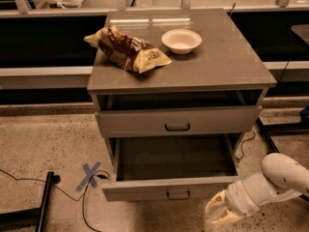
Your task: Close middle drawer
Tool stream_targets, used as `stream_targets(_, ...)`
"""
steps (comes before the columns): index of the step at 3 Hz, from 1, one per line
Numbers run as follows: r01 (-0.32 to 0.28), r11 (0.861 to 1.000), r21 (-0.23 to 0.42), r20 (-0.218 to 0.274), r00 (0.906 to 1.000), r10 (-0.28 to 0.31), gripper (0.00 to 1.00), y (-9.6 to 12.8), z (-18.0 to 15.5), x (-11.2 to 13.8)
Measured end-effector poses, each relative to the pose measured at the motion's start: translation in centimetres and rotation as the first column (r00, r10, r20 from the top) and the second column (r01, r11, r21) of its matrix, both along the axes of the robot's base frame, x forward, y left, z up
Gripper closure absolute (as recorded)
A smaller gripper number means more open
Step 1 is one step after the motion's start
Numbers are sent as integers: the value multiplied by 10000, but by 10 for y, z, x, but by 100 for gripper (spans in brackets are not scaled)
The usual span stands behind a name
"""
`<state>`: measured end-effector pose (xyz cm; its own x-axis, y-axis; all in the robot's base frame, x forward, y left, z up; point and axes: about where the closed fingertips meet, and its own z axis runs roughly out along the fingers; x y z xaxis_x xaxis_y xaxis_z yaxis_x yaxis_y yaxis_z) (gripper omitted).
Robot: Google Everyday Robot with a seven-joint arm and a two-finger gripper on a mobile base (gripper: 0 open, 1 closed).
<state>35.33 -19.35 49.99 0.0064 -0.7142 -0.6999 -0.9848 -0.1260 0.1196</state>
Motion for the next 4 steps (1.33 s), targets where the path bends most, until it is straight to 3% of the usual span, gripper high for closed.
stream_targets(1,302,9993,216,126,9995,-304,86,0,-18,14)
stream_targets(2,1009,9949,12,375,9942,-1008,100,-5,-63,24)
stream_targets(3,1513,9884,-153,925,9845,-1492,100,-8,-71,43)
stream_targets(4,1512,9884,-153,924,9845,-1492,100,-8,-71,43)
